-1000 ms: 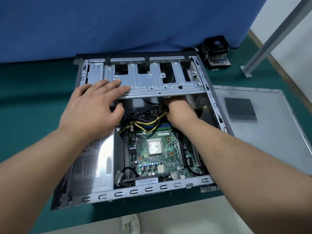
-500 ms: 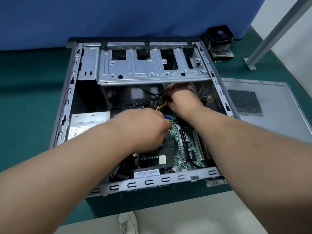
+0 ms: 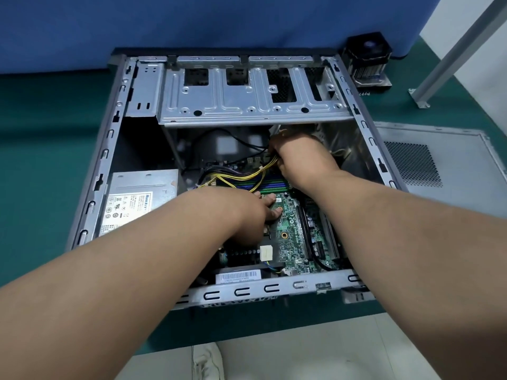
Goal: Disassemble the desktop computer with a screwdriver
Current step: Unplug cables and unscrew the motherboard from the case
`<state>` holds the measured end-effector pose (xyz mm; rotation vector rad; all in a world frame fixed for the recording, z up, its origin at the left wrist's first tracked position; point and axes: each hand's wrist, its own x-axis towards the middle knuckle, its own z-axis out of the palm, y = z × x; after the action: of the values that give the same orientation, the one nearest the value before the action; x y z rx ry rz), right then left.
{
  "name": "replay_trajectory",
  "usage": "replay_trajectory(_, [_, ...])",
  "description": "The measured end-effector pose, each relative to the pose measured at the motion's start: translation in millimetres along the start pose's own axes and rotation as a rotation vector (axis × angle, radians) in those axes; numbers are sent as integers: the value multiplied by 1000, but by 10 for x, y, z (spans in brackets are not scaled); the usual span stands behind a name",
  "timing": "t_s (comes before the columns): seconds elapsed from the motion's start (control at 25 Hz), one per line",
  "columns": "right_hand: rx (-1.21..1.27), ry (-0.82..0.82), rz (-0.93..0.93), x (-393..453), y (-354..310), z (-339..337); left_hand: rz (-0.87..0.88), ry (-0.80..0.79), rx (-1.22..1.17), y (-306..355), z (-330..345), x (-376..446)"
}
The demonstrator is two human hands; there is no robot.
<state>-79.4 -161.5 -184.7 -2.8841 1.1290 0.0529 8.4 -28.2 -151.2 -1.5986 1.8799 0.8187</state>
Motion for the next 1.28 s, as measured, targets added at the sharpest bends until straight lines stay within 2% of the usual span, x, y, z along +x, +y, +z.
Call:
replay_trajectory(0.68, [-209, -13, -71, -57, -56, -69, 7, 5, -22, -16, -7, -23])
replay_trajectory(0.92, [-95, -17, 13, -37, -37, -115, 6, -3, -19, -17, -14, -25])
replay_trajectory(1.08, [-120, -81, 24, -63, -66, -149, 8, -9, -27, -21, -29, -28])
replay_trajectory(1.28, [-82, -236, -32, -176, -94, -323, 16, -36, -36, -24, -47, -49])
